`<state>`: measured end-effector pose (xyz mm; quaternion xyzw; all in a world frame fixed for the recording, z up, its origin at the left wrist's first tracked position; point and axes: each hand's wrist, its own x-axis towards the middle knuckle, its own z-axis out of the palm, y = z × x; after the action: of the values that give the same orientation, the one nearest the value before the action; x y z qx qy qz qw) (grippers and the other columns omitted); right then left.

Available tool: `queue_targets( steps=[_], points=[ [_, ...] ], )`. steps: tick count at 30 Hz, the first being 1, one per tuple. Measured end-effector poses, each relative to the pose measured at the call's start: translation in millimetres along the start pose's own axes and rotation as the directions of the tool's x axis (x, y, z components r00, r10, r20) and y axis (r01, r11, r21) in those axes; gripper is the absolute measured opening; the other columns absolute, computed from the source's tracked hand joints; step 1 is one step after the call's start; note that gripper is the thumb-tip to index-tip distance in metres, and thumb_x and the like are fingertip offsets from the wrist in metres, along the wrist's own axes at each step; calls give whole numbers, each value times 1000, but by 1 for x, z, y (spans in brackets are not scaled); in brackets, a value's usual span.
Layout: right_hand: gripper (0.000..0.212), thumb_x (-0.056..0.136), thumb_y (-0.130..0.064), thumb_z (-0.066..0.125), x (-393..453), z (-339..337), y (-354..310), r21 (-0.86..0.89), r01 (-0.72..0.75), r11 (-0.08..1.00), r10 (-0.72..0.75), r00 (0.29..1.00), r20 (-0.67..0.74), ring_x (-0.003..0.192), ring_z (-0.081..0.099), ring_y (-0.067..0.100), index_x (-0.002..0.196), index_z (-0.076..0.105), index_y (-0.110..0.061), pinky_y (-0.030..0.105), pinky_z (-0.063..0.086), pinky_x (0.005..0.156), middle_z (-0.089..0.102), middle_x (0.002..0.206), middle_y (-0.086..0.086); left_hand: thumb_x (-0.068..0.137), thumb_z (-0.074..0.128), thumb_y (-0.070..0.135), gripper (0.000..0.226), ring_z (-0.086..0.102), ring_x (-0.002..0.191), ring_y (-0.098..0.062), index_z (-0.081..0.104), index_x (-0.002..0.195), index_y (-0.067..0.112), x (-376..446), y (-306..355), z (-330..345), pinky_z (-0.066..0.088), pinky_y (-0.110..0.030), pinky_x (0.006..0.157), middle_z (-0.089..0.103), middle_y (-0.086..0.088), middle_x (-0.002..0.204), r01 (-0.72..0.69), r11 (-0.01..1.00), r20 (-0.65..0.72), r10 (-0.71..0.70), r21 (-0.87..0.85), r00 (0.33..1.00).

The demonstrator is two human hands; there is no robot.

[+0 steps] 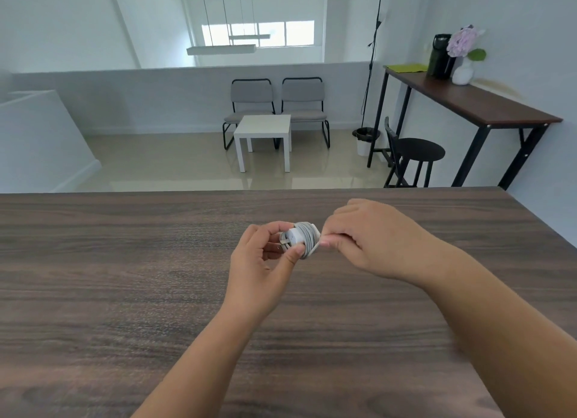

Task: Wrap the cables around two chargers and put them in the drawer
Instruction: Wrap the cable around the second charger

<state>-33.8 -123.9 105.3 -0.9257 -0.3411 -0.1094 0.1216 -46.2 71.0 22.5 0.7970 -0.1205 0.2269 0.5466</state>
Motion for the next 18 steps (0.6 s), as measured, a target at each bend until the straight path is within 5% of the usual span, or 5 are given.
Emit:
queue_targets(
  steps=[5,10,14,18],
  points=[
    [9,83,-30,72,-3,5,4,388,-99,916,166,976,-142,71,62,6,77,74,-24,21,46,64,69,75,-11,82,77,30,30,64,90,-14,68,110,28,0,-5,-7,54,-22,80,61,6,97,-91,996,112,89,13,990],
    [3,80,-10,75,-9,27,8,863,-126,488,368,927,-72,62,60,17,79,75,-7,29,49,57,72,71,7,82,71,37,29,65,96,-18,63,109,35,0,-5,-8,55,-25,81,61,10,105,-90,993,139,101,-81,985],
    [18,75,-2,73,-6,43,3,981,1,195,494,864,-100,75,67,18,85,69,12,28,54,67,71,83,13,84,73,34,29,66,97,-15,58,108,44,-1,-4,-5,55,-22,72,56,10,112,-66,990,138,83,-125,987],
    [20,72,-4,74,-3,50,1,989,57,140,575,808,-128,81,66,27,83,68,12,41,58,76,69,88,23,83,77,26,30,66,100,-22,61,107,38,-2,-1,2,56,-24,70,53,4,113,-83,978,127,108,-192,986]
  ],
)
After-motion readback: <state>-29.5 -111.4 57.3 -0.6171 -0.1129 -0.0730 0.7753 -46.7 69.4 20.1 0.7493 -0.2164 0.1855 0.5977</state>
